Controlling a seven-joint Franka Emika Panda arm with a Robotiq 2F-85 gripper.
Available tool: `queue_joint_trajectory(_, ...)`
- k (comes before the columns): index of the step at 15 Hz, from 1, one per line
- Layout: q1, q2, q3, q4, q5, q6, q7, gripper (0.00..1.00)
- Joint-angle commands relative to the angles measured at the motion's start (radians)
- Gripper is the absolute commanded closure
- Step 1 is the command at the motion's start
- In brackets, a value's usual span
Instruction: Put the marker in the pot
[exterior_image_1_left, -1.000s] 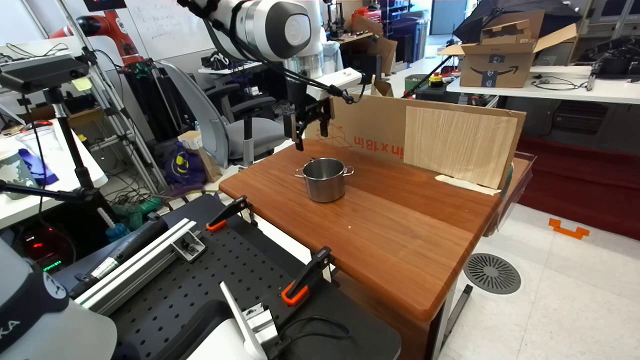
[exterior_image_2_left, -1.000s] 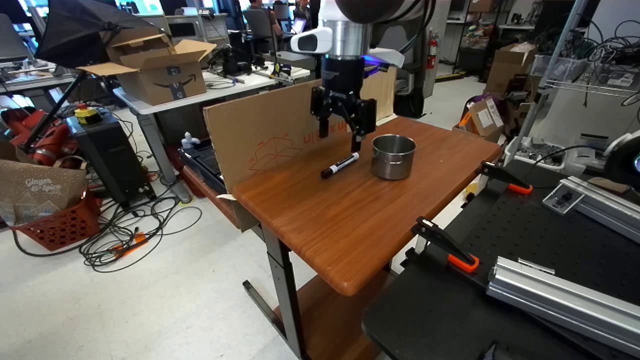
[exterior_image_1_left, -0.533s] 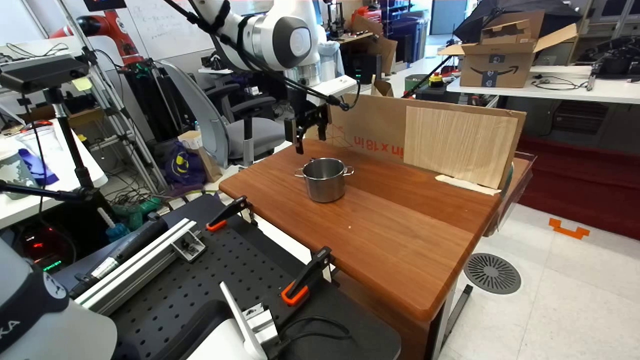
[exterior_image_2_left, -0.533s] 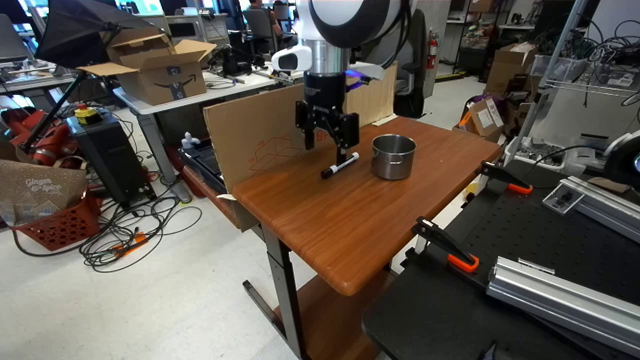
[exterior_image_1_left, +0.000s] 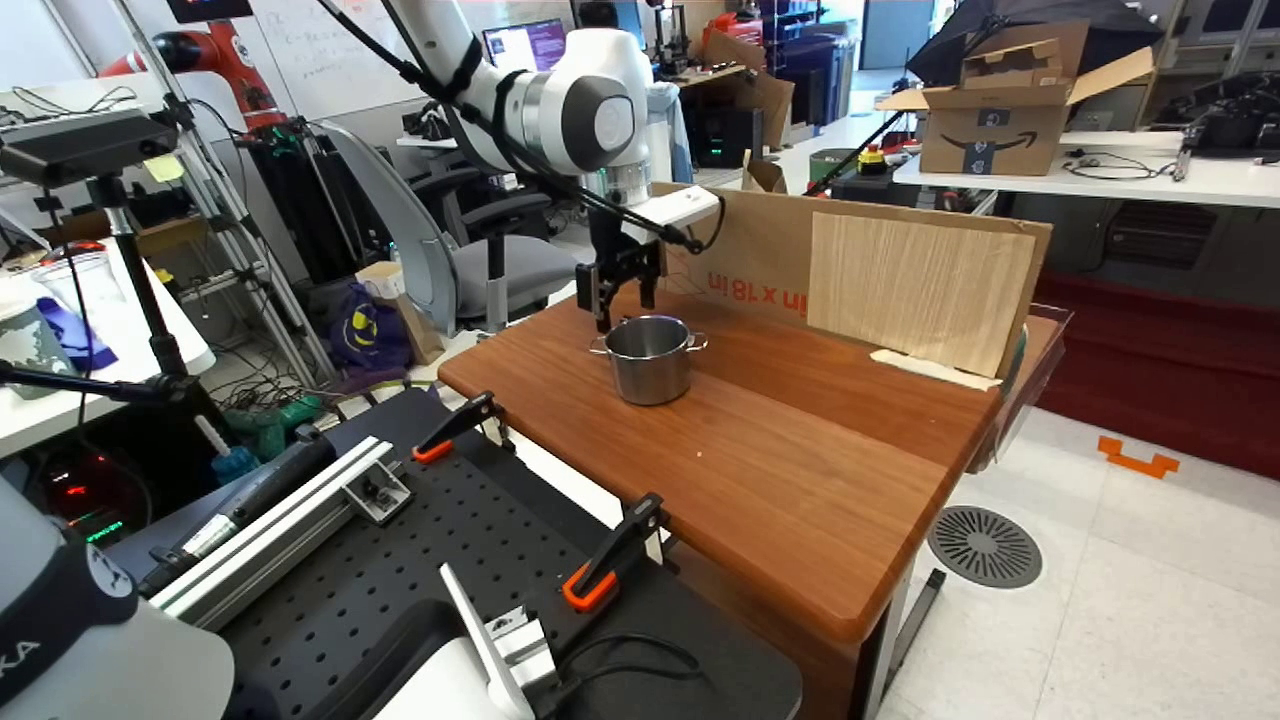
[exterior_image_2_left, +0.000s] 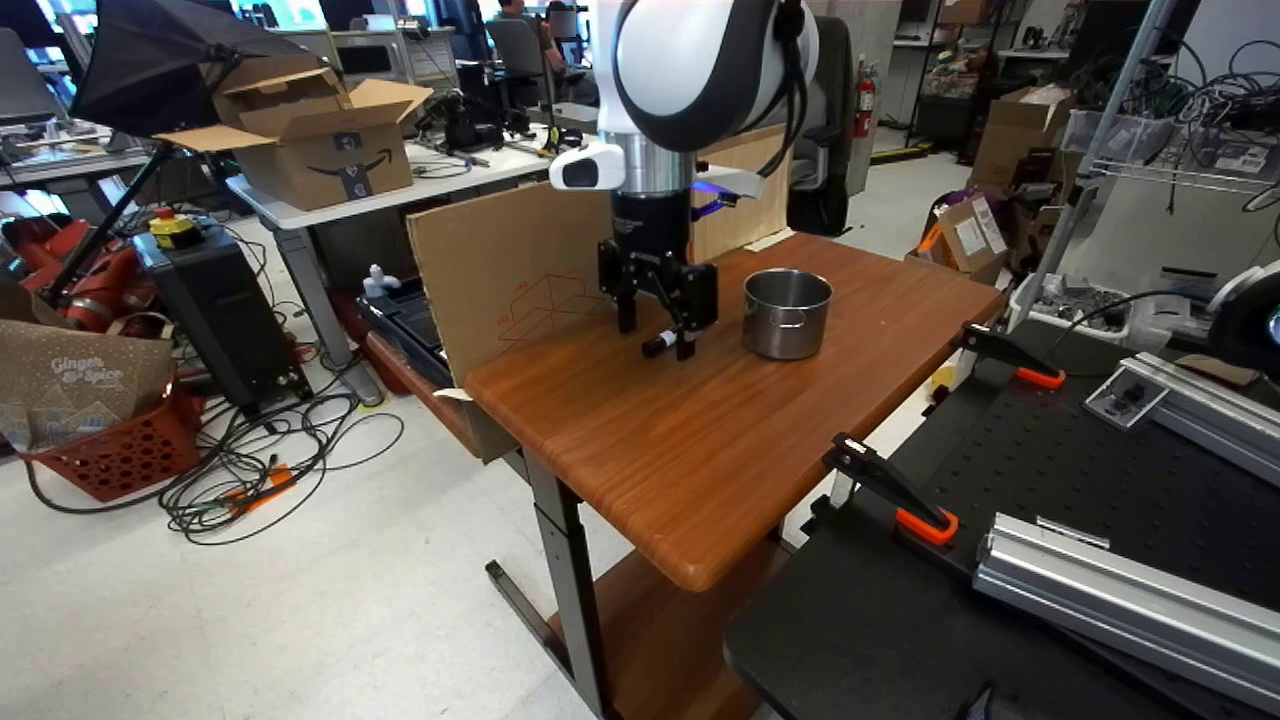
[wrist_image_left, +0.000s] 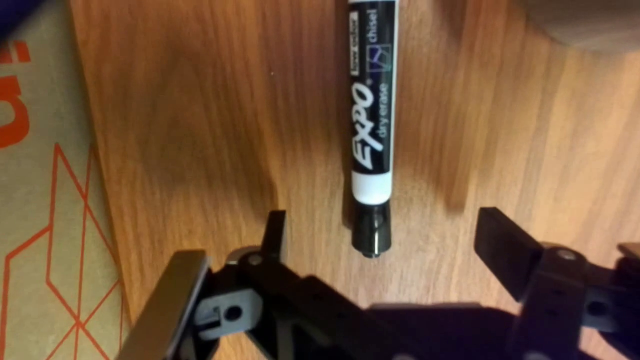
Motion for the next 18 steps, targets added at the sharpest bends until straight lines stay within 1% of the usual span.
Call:
queue_joint_trajectory(1,0.014,0.024,-0.013,0.048,-0.029,-0.056,0.022,0.34)
queue_joint_trajectory(2,0.013,0.024,-0.012,0.051,-0.028,-0.061,0.021,0.44)
queue_joint_trajectory(4,0.017,0.023,-0.014,0.057,-0.031,-0.069,0.023,0.60)
queue_joint_trajectory(8,0.025,0.017,-0.015,0.056,-0.038,-0.070,0.027,0.88)
queue_joint_trajectory(9,0.030,0.014,-0.016,0.055,-0.041,-0.071,0.032,0.97)
queue_joint_trajectory(10,0.033,0.014,-0.016,0.056,-0.044,-0.071,0.032,1.00)
queue_joint_trajectory(11,0.040,0.010,-0.014,0.054,-0.050,-0.072,0.033,0.96)
queue_joint_trajectory(14,0.053,0.005,0.000,0.050,-0.063,-0.071,0.021,0.95)
queue_joint_trajectory(16,0.055,-0.011,0.024,0.036,-0.059,-0.058,-0.003,0.95)
queue_joint_trajectory(18,0.044,-0.035,0.062,0.016,-0.048,-0.037,-0.046,0.95)
